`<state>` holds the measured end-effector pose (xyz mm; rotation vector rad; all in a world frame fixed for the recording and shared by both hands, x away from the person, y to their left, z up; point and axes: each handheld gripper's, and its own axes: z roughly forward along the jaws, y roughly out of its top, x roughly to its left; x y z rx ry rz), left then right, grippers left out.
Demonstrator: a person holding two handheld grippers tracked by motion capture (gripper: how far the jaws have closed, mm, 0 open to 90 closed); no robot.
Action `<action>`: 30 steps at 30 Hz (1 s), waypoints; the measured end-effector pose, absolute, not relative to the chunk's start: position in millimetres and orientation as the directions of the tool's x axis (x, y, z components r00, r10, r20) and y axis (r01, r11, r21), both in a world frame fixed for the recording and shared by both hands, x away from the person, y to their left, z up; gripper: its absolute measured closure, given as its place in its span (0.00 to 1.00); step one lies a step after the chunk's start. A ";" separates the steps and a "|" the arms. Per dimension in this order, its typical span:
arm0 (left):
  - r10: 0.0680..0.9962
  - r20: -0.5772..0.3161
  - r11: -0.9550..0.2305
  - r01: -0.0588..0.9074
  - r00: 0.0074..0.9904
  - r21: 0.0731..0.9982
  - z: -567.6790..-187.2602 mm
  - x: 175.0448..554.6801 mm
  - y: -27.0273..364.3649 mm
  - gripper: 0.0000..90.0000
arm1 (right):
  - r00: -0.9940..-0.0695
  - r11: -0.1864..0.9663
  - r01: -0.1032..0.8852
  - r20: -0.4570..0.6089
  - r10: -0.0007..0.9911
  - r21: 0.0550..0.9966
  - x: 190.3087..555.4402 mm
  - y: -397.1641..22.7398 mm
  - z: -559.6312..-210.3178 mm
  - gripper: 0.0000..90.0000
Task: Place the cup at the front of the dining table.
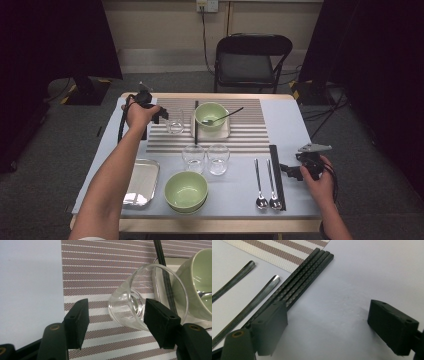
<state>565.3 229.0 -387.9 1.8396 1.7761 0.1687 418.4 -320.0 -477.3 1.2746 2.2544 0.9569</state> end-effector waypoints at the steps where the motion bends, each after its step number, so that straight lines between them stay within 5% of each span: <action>1: 0.950 -0.291 0.044 0.878 0.110 0.476 -387.7 564.9 229.5 0.41 | -0.516 0.356 0.599 0.006 0.856 0.717 418.4 -319.9 -477.3 0.17; 30: 0.942 -0.317 0.065 0.868 0.109 0.493 -376.1 547.5 240.6 0.36 | -0.517 0.357 0.598 0.004 0.856 0.717 418.2 -319.8 -477.3 0.17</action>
